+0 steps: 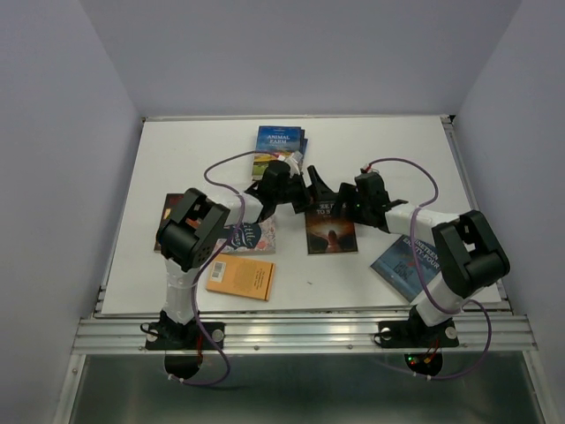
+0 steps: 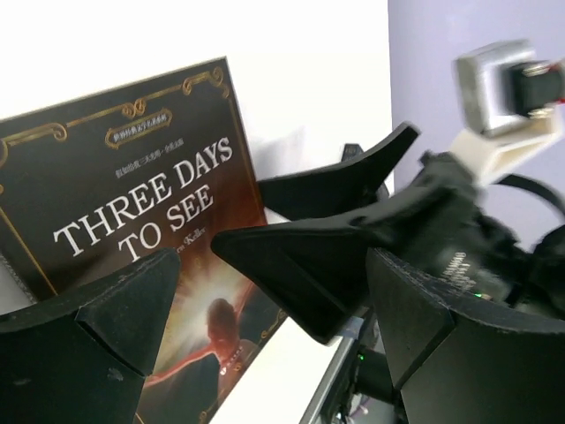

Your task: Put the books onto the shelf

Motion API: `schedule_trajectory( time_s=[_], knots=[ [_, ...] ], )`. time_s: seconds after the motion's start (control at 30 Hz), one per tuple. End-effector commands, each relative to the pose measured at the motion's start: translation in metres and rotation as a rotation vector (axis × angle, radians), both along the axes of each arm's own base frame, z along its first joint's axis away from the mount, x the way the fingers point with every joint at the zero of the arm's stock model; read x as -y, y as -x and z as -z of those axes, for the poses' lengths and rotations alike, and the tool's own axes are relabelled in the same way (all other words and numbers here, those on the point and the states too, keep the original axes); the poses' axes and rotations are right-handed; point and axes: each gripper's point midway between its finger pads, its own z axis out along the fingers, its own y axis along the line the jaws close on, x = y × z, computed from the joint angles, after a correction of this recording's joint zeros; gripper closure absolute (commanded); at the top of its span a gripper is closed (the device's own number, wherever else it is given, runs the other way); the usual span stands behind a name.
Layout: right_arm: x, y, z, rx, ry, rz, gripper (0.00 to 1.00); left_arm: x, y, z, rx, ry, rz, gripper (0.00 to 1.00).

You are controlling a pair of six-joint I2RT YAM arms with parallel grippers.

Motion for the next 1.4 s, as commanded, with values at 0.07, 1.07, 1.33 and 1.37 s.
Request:
schedule_trajectory(
  time_s=[0.07,1.07,1.33,1.37],
  knots=[
    [0.026,0.115,0.071,-0.471,0.118,-0.008,0.31,-0.034,-0.014,-0.026,0.126,-0.174,-0.118,0.01],
    [0.07,0.029,0.061,-0.31,0.531,-0.012,0.55,-0.061,-0.016,0.033,0.022,-0.317,-0.114,0.01],
    [0.067,0.056,0.077,-0.39,0.489,-0.043,0.55,-0.034,-0.019,0.037,0.011,-0.245,-0.056,0.01],
    [0.066,0.057,0.078,-0.393,0.48,-0.048,0.55,-0.03,-0.019,0.037,0.009,-0.228,-0.043,0.01]
  ],
)
